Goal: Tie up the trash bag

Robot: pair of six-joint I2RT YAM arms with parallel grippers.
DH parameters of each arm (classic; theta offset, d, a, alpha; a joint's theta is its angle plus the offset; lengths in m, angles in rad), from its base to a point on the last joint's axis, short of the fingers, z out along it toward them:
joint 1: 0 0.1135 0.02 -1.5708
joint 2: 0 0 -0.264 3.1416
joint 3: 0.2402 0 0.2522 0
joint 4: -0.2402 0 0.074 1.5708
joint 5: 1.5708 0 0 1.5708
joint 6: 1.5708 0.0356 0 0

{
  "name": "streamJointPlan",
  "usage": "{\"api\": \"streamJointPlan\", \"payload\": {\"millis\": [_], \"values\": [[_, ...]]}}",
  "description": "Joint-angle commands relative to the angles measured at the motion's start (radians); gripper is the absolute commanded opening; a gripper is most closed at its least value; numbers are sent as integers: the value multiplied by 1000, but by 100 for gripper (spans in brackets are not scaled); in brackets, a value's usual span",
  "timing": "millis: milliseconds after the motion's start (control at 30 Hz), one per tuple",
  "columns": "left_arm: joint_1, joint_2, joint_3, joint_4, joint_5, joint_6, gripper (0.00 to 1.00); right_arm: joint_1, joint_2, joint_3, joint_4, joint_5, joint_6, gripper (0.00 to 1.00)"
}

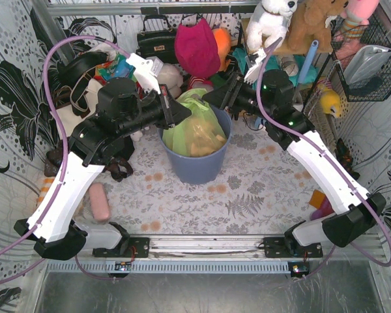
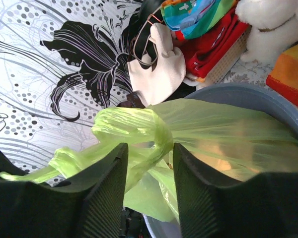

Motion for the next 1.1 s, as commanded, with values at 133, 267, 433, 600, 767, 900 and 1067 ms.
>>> {"api": "streamJointPlan", "payload": {"millis": [133, 267, 433, 600, 767, 900, 1067], "values": [[-3, -18, -9, 63, 7, 6, 3, -5, 2, 17, 13, -45, 22, 26], [-3, -20, -12, 65, 10, 6, 3, -4, -3, 25, -1, -40, 17, 18], [-3, -25, -17, 74, 3, 8, 3, -5, -10, 37, -3, -34, 15, 0], [-2, -36, -16, 105, -30, 15, 2, -3, -32, 84, -71, -7, -6, 0], [-2, -40, -11, 125, -43, 22, 2, 4, -109, 15, -101, -8, 38, 0], [-3, -39, -13, 134, -41, 18, 2, 42, -138, -52, -91, -16, 80, 0], [-2, -32, -19, 138, -33, 14, 2, 113, -141, -125, -19, -16, 136, 0]]}}
